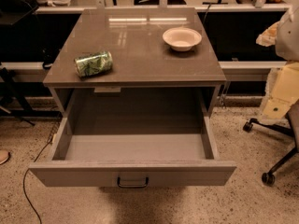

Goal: Place green can into bottom drawer

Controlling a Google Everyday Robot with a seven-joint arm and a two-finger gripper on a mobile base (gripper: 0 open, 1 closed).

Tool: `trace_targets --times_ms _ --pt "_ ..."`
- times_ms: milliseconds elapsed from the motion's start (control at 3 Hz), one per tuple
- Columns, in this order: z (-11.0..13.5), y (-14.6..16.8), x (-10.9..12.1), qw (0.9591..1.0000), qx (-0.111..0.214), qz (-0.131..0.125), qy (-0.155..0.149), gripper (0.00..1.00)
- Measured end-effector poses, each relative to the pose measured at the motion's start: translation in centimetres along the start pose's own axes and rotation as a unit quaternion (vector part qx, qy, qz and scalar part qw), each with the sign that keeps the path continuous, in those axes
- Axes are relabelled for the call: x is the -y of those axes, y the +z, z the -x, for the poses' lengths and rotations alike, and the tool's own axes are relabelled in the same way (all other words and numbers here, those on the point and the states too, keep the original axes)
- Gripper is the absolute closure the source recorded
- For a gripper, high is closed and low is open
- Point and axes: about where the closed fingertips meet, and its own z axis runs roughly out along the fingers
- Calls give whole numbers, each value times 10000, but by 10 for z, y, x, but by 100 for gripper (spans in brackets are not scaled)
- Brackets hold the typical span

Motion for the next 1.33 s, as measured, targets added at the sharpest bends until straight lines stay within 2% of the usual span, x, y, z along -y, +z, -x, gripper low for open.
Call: trace_targets --times_ms 333,667,1000,1333 --pt "0 0 0 10000 2 1 -3 0" --pt "56 23 12 9972 372 136 -629 0" --pt "157 67 17 9842 845 230 -1536 0" --pt "222 105 8 9718 1188 406 -1998 0"
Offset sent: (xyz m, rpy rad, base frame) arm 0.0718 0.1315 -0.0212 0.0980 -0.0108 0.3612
